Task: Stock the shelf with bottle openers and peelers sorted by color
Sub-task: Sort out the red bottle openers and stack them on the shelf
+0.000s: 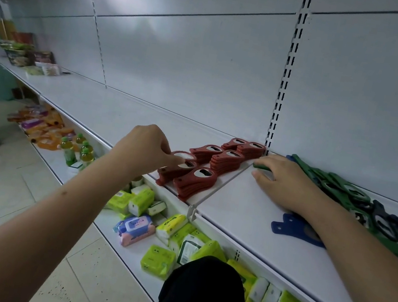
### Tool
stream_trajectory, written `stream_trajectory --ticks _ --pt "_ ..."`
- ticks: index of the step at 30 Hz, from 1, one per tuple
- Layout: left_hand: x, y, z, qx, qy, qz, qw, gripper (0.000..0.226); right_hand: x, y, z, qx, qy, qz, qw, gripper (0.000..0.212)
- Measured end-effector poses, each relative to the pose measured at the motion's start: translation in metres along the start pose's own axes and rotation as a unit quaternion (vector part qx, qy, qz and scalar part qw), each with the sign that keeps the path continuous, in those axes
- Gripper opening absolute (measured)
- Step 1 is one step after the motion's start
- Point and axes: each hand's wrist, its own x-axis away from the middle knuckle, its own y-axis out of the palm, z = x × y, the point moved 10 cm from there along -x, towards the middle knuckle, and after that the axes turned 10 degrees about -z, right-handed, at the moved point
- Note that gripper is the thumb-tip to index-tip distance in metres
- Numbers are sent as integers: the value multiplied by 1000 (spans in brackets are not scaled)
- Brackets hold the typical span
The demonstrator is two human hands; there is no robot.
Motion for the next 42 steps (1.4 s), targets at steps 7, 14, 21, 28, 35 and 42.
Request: stream_trajectory --ticks 7,14,21,28,35,42 --pt "-17 27 -1 -32 -16 -43 998 49 1 -2 0 1 3 -1 1000 37" --pt "-50 23 70 -4 69 11 998 40 1 -3 -2 3 -4 1 1000 37" --pt "-81 44 106 -94 61 -78 991 49 4 -7 -4 9 -13 13 1000 35" --pt "-87 43 97 -91 50 -97 990 46 3 -7 -7 5 -23 8 1000 33" --pt "-83 41 100 -76 41 -116 990 43 3 -9 -6 12 -16 14 1000 34" --pt "-46 2 75 -46 27 -95 994 43 2 -5 -4 9 -16 6 1000 36"
